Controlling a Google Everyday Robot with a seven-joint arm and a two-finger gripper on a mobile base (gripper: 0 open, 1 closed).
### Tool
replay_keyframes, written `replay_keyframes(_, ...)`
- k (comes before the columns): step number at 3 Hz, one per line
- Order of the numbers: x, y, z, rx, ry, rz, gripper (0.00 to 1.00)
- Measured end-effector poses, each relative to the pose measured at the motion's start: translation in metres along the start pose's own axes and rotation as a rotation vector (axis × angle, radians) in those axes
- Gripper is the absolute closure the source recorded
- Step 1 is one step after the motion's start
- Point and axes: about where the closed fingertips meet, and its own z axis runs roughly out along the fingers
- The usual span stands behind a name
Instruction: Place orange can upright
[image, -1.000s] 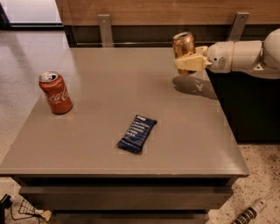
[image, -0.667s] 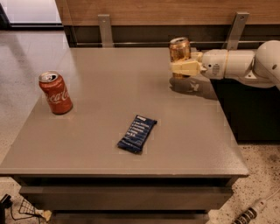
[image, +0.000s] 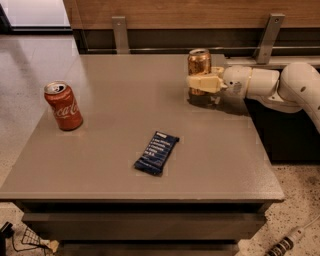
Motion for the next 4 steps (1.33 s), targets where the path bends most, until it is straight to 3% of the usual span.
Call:
replay_keyframes(3, 0.029, 0.009, 0.007, -0.036, -0.034, -0.074, 1.00)
replay_keyframes(4, 0.030, 0.010, 0.009, -0.041, -0.034, -0.077, 0.85)
